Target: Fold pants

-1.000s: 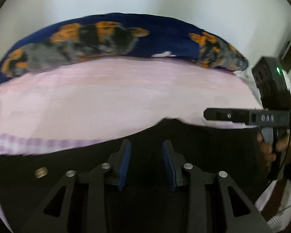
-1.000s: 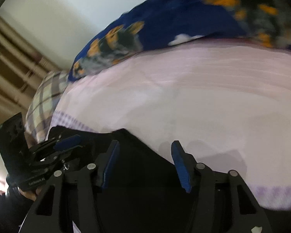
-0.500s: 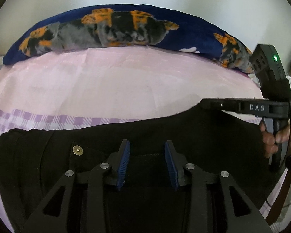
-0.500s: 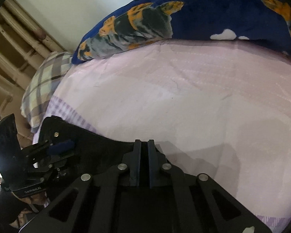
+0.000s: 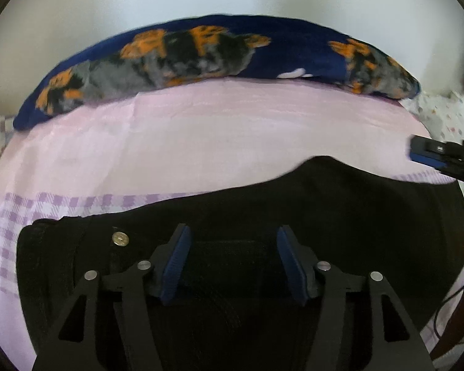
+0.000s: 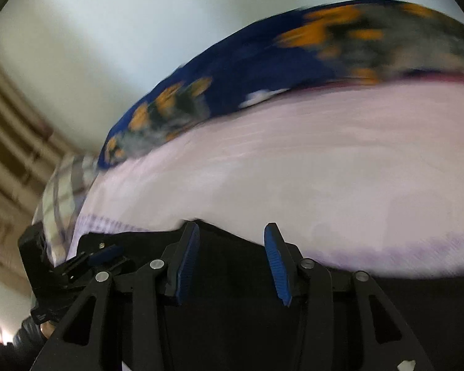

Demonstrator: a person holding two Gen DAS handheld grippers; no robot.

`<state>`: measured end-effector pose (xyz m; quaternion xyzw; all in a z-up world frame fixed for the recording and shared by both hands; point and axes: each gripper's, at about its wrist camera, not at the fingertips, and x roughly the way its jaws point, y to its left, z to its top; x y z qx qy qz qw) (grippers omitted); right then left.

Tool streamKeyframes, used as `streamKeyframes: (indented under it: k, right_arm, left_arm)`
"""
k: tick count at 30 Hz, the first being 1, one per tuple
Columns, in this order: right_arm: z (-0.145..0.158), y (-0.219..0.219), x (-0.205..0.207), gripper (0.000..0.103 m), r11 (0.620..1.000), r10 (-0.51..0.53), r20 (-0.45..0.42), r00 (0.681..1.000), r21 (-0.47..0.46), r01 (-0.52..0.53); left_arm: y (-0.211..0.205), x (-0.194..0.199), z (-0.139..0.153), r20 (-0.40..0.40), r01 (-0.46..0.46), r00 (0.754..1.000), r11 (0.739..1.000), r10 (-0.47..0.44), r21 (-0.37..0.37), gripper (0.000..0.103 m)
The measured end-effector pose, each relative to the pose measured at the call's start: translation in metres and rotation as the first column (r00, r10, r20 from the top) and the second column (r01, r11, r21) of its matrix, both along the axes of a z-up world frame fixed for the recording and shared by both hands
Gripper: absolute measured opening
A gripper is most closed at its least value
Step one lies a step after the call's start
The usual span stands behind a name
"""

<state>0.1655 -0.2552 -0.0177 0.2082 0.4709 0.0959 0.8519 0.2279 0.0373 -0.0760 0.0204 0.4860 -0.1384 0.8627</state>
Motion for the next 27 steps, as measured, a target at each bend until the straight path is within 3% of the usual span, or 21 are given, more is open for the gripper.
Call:
streamKeyframes:
  k: [5,8,11,14,17,27]
  right_arm:
    - [0.016,-0.094,-0.085,0.043,0.967,-0.257,-0.044,0.966,-0.007,0.256]
    - [0.018,-0.151,-0.148,0.043,0.908,-0.418,-0.082,0.905,-0.024,0.418]
    - [0.017,-0.199,-0.215,0.043,0.822,-0.568,-0.108,0.816,-0.017,0.570]
    - [0.012,-0.228,-0.264,0.043,0.748,-0.656,-0.126,0.744,0.019,0.664]
    - [0.004,-0.247,-0.295,0.043,0.701,-0.700,-0.140,0.700,0.050,0.711]
    - [-0.015,-0.264,-0.303,0.042,0.668,-0.728,-0.126,0.674,0.093,0.738]
  left_arm:
    - [-0.035,-0.026,0.013,0.025,0.092,0.995,0.996,-0.092,0.006,0.064]
    - [-0.054,-0.039,0.016,0.014,0.135,0.991,0.991,-0.135,-0.010,0.064]
    - [-0.074,-0.054,0.016,-0.003,0.170,0.985,0.985,-0.170,-0.016,0.064]
    - [-0.089,-0.069,0.016,-0.014,0.194,0.981,0.981,-0.194,-0.019,0.064]
    - [-0.098,-0.080,0.015,-0.031,0.205,0.978,0.978,-0.206,-0.028,0.064]
    - [-0.102,-0.103,0.005,-0.075,0.182,0.981,0.983,-0.180,0.022,0.064]
